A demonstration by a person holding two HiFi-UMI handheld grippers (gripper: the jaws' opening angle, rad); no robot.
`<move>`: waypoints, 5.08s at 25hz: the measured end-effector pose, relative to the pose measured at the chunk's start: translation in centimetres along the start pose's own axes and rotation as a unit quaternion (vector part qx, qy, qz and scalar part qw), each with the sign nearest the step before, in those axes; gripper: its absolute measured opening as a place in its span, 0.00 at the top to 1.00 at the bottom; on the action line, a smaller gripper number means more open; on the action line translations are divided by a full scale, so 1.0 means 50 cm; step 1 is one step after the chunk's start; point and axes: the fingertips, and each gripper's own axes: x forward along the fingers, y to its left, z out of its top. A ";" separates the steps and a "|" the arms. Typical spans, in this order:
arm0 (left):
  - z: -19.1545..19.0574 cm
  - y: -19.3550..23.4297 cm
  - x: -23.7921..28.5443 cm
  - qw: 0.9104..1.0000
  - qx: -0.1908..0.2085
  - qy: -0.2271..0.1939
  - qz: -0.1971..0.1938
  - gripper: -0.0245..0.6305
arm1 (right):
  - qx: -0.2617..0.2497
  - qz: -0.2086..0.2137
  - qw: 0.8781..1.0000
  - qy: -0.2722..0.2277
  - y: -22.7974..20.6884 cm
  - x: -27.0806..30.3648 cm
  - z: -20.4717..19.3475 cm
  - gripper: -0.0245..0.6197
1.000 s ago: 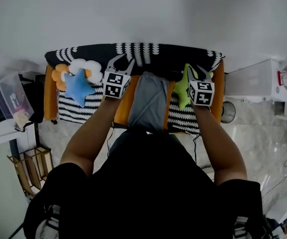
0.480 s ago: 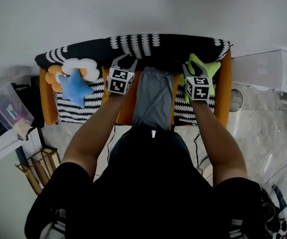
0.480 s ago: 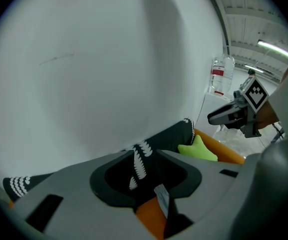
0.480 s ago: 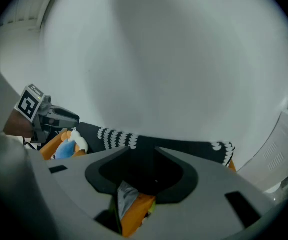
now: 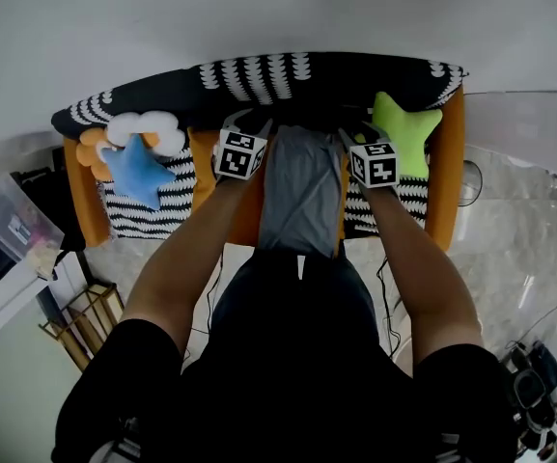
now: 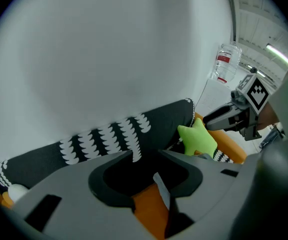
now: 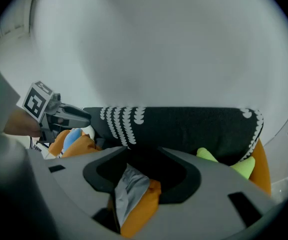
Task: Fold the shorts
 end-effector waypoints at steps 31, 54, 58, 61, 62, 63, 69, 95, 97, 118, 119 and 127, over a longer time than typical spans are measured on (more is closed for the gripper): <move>-0.185 -0.104 0.236 0.984 0.010 0.152 -0.092 0.66 | 0.113 0.092 0.962 0.230 -0.002 0.260 -0.234 0.58; -0.040 -0.096 0.158 0.993 0.060 0.070 -0.077 0.86 | 0.053 0.051 0.990 0.117 0.000 0.164 -0.081 0.94; 0.004 -0.081 0.143 0.994 0.066 0.056 -0.072 0.86 | 0.044 0.046 0.993 0.095 0.000 0.143 -0.034 0.95; 0.044 -0.070 0.135 0.994 0.071 0.041 -0.068 0.87 | 0.037 0.041 0.996 0.076 -0.002 0.130 0.002 0.95; 0.059 -0.066 0.133 0.995 0.073 0.035 -0.065 0.87 | 0.034 0.039 0.996 0.068 -0.004 0.126 0.017 0.95; 0.074 -0.062 0.130 0.995 0.075 0.029 -0.063 0.87 | 0.031 0.036 0.997 0.060 -0.004 0.121 0.033 0.95; 0.138 -0.051 0.091 0.996 0.075 -0.001 -0.057 0.87 | 0.014 0.025 0.999 0.022 0.004 0.085 0.112 0.95; -0.071 -0.241 -0.195 0.980 0.152 -0.035 -0.121 0.86 | 0.012 -0.010 0.999 -0.031 0.206 -0.195 -0.102 0.95; -0.092 -0.264 -0.214 0.981 0.149 -0.044 -0.118 0.86 | 0.000 -0.006 0.999 -0.033 0.219 -0.217 -0.128 0.94; -0.424 -0.423 -0.302 0.983 0.156 -0.028 -0.092 0.86 | -0.069 0.008 0.998 -0.004 0.341 -0.293 -0.475 0.94; -0.440 -0.427 -0.300 0.983 0.154 -0.025 -0.092 0.86 | -0.068 0.009 0.998 -0.002 0.344 -0.291 -0.490 0.94; -0.525 -0.453 -0.281 0.985 0.152 0.000 -0.085 0.85 | -0.071 0.017 0.997 0.019 0.352 -0.277 -0.580 0.94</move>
